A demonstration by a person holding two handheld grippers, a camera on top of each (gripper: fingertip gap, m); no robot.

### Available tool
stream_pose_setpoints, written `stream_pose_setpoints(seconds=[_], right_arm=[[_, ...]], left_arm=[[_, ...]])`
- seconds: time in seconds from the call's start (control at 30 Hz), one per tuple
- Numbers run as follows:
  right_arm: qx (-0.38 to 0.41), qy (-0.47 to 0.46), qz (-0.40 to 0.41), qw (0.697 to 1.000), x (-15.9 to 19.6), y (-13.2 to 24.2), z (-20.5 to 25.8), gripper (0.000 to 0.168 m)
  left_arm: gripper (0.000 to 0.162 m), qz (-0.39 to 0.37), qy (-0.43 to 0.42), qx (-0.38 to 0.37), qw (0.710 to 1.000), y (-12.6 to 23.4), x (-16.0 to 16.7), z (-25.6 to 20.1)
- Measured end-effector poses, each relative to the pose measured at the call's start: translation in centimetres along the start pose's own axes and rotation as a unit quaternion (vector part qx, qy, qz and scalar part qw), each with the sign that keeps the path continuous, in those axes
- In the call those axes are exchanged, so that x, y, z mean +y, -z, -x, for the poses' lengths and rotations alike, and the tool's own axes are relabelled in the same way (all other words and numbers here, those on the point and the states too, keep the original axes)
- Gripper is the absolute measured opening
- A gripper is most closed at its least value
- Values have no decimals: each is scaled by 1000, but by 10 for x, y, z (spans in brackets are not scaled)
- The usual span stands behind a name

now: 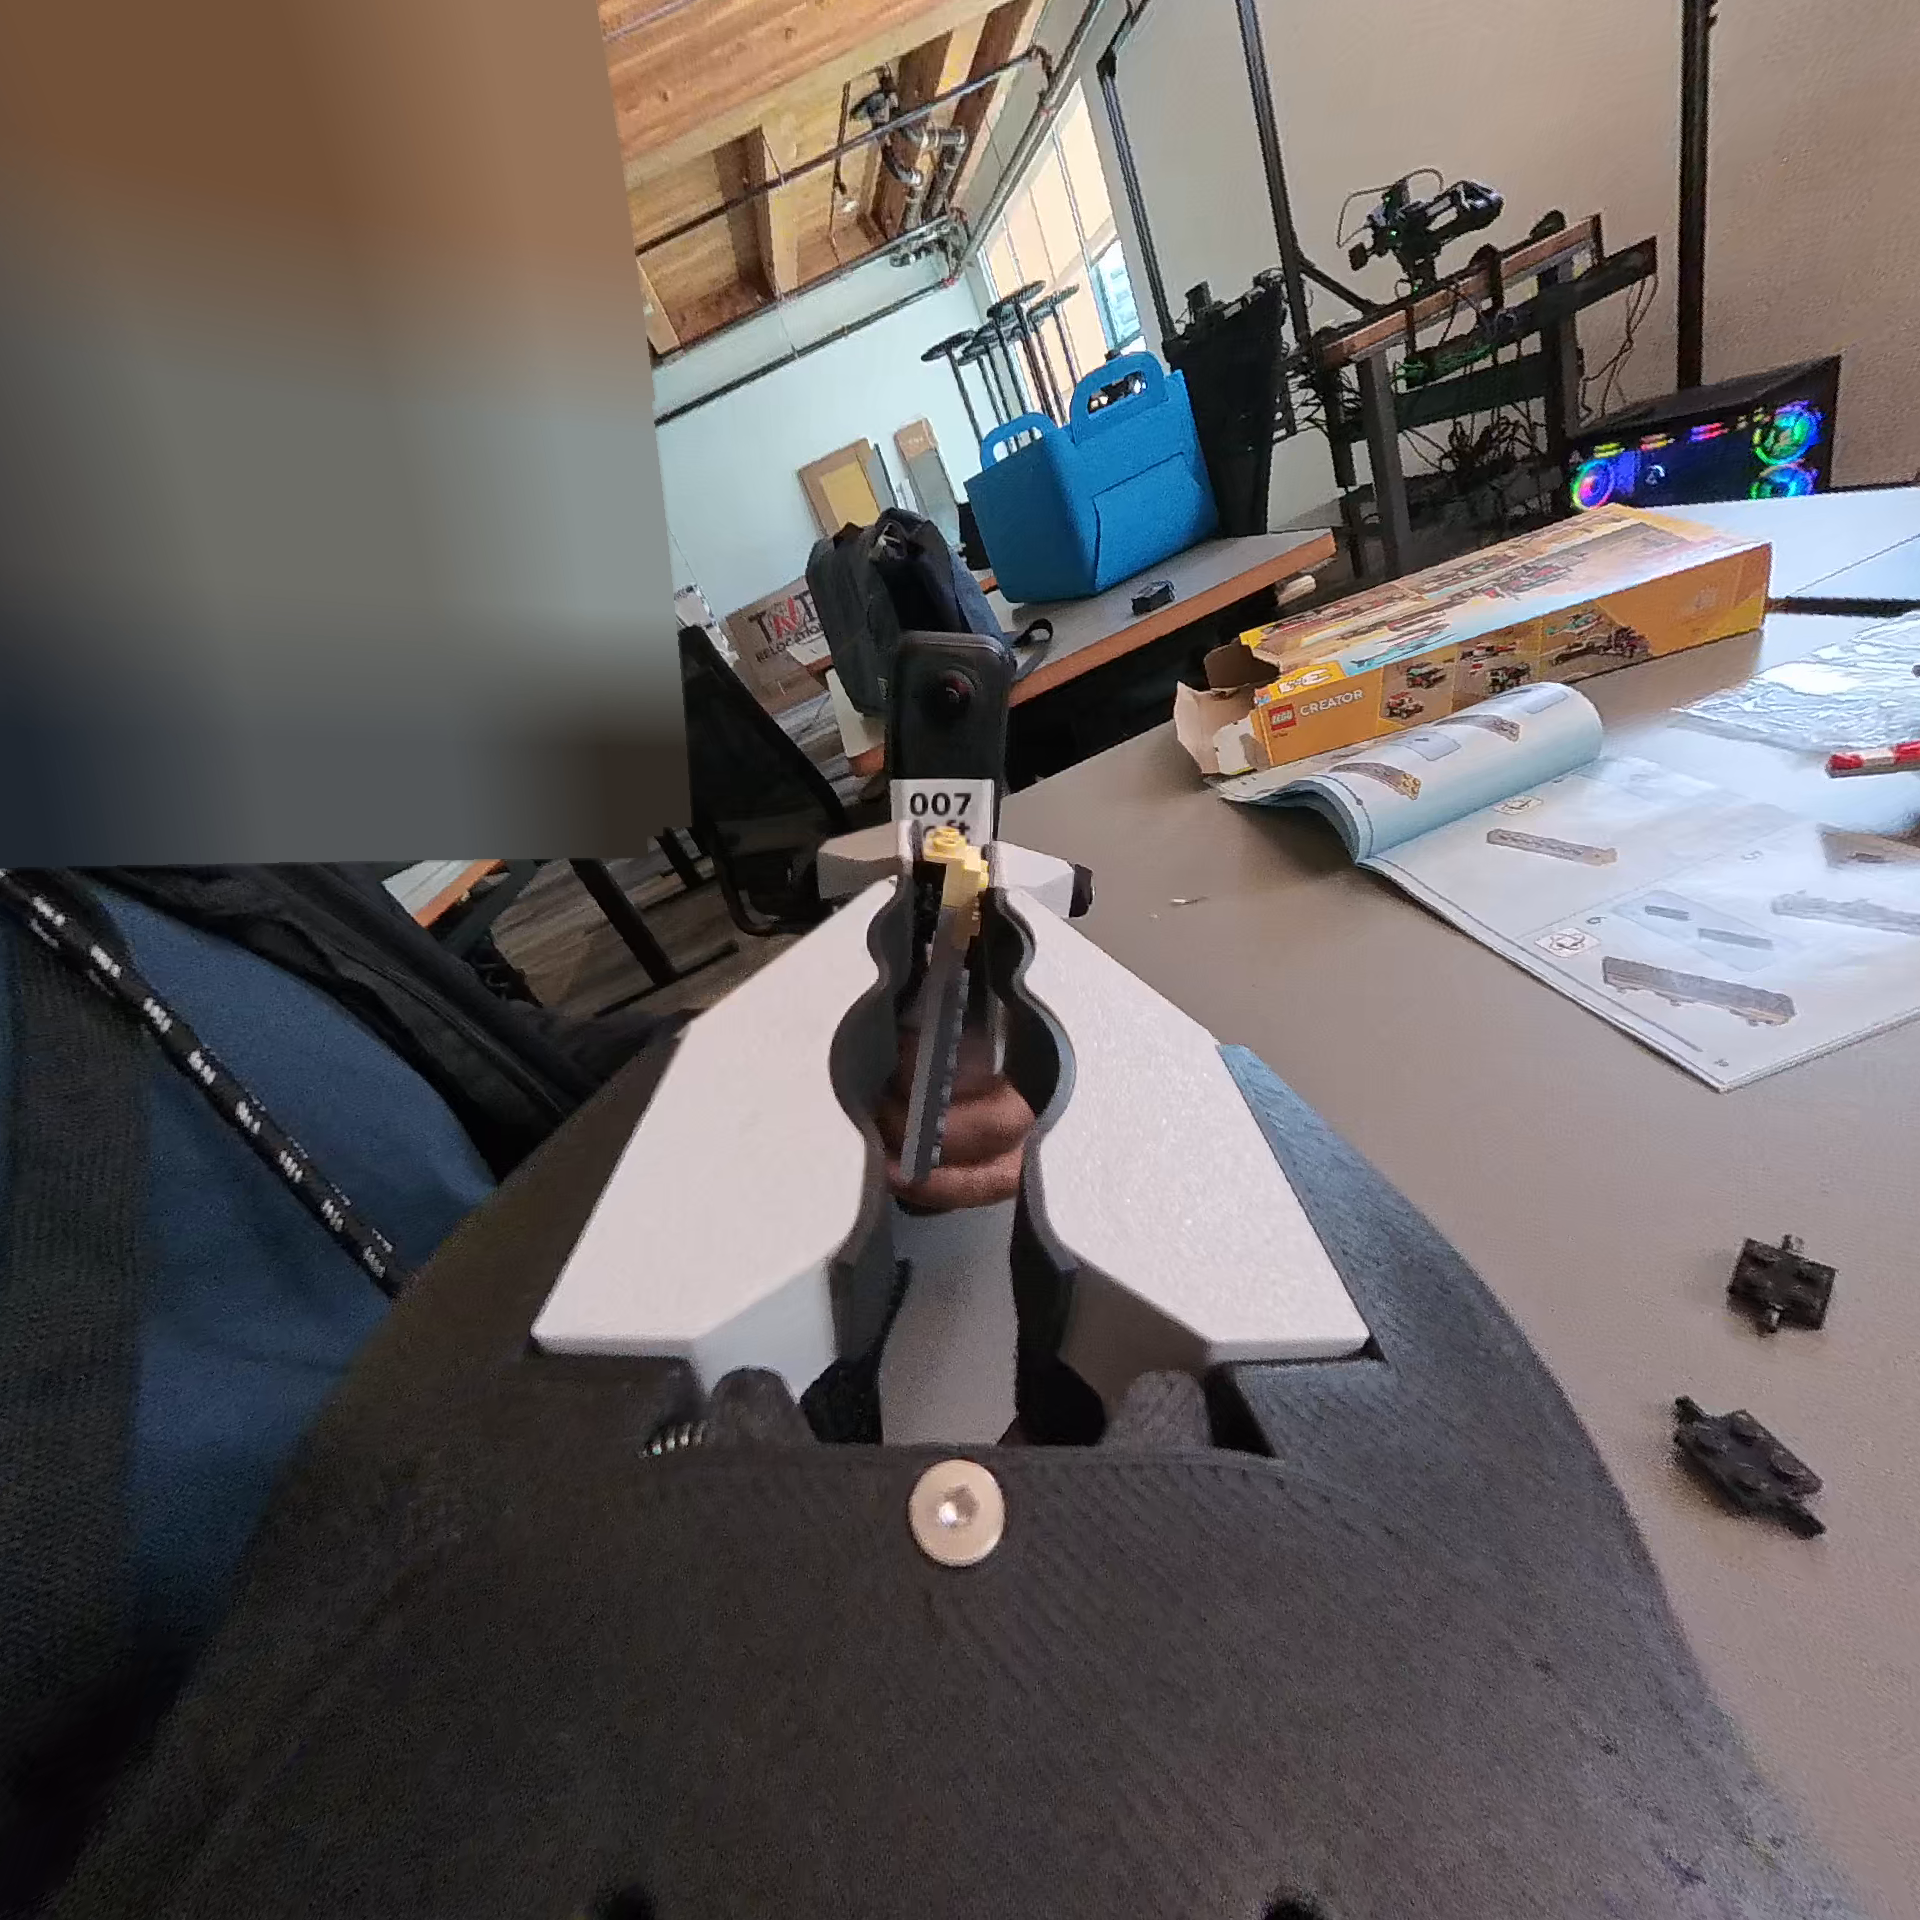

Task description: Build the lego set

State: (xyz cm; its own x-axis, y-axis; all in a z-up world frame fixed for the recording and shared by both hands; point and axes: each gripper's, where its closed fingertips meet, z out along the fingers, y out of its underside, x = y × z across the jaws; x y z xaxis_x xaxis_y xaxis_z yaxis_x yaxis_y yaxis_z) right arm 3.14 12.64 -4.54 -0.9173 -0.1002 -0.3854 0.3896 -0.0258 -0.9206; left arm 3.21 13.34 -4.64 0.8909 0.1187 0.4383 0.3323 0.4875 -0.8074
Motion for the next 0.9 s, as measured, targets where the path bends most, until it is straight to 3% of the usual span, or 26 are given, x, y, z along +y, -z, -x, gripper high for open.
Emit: stream_pose_setpoints(seconds=[0.37, 0.9], right_arm=[[-10, -37, -27, 999, -4, 0, 2, 13], [13, 2, -12, 1000, -1, 1, 2, 12]], left_arm=[[12, -10, -24, -3, 1000, -1, -1, -2], [12, -6, -23, -1, 1000, -1, 3, -3]])
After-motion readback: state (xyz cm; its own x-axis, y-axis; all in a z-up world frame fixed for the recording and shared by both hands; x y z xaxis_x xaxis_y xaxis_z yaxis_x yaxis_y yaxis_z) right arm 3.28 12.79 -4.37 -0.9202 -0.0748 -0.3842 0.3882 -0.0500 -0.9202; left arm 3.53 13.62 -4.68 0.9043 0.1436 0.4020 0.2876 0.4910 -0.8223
